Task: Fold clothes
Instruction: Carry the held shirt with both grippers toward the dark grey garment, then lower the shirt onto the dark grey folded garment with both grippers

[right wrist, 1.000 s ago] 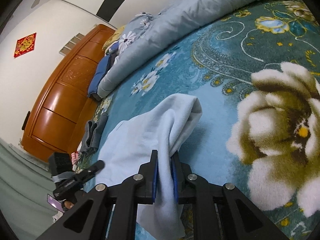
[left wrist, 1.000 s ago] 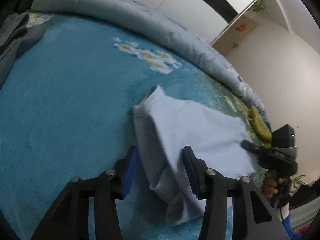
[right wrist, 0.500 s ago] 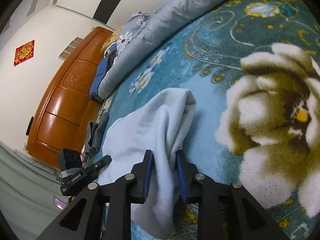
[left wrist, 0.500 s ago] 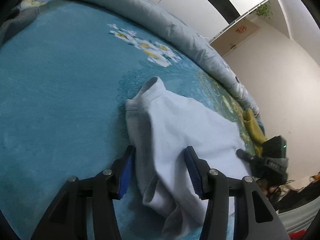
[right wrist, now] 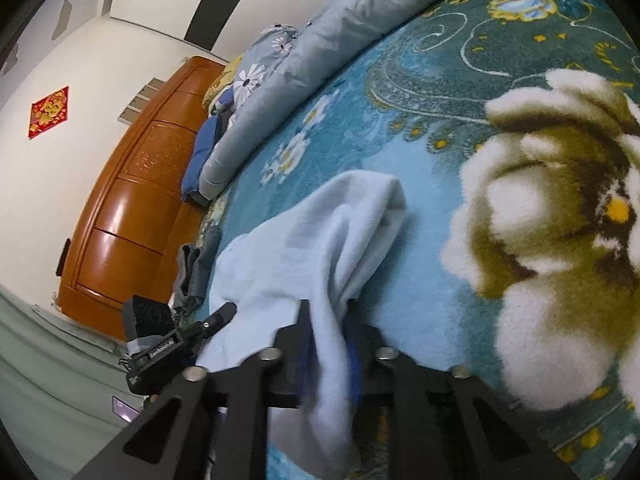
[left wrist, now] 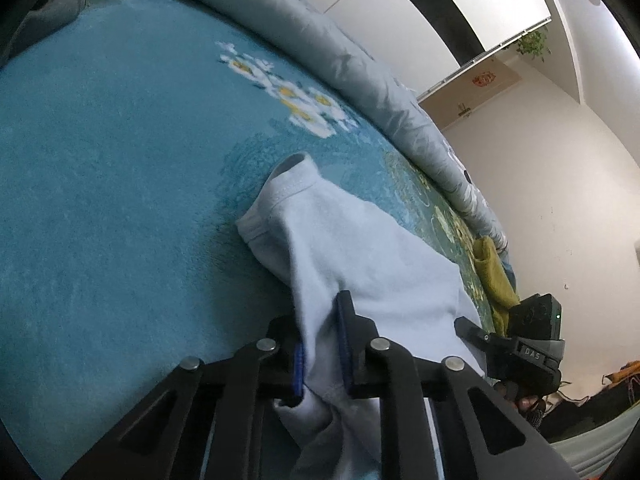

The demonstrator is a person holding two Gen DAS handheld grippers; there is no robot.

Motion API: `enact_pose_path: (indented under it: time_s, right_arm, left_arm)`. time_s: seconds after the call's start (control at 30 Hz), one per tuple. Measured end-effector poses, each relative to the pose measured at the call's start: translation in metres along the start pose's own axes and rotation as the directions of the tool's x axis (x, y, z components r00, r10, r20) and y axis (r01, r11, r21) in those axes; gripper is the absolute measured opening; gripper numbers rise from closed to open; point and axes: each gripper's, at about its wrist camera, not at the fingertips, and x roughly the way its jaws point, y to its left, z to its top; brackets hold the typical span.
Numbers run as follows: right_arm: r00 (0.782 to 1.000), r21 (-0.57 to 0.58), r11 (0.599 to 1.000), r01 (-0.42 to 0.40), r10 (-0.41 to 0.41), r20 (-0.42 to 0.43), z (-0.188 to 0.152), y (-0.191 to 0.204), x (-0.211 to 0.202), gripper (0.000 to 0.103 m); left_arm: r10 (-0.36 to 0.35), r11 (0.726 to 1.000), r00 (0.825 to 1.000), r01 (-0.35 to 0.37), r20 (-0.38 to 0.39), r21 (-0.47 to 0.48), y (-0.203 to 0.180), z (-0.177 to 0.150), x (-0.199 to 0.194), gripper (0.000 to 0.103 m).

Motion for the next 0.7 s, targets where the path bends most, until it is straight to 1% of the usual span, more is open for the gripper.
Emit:
enact_pose_path:
  time_s: [0.13, 0.27, 0.47, 0.57, 0.63, 0.7]
  right_arm:
    - [1.000, -0.036, 0.999, -0.010, 0.011, 0.026, 0.002, 0.021, -0.012, 0.011]
    - [0.999, -0.105, 0.994, -0.012, 0.017, 0.048, 0.001, 0.050, -0.029, 0.011]
    - [0.995, -0.166, 0.986, -0.030, 0.045, 0.085, 0.001, 0.086, -0.053, 0.011]
    - [0.994, -0.205, 0.977, -0.050, 0.068, 0.081, 0.002, 0.109, -0.054, 0.011]
    - [0.994, -0.234, 0.970, -0.066, 0.085, 0.071, 0.003, 0.126, -0.048, 0.011]
    - [0.993, -0.265, 0.960, -0.091, 0.109, 0.051, 0.003, 0.143, -0.035, 0.011]
  left_arm:
    - [-0.027, 0.999, 0.999, 0.026, 0.029, 0.034, -0.015, 0.000, -0.017, 0.010]
    - [-0.049, 0.996, 0.997, 0.044, 0.058, 0.083, -0.033, 0.001, -0.036, 0.010]
    - [-0.087, 0.990, 0.989, 0.073, 0.119, 0.117, -0.046, 0.005, -0.074, 0.010]
    - [-0.088, 0.990, 0.983, 0.067, 0.161, 0.127, -0.044, 0.010, -0.099, 0.010]
    - [-0.063, 0.991, 0.981, 0.040, 0.184, 0.128, -0.038, 0.015, -0.118, 0.010]
    - [-0.032, 0.991, 0.977, 0.004, 0.212, 0.132, -0.027, 0.022, -0.139, 0.010]
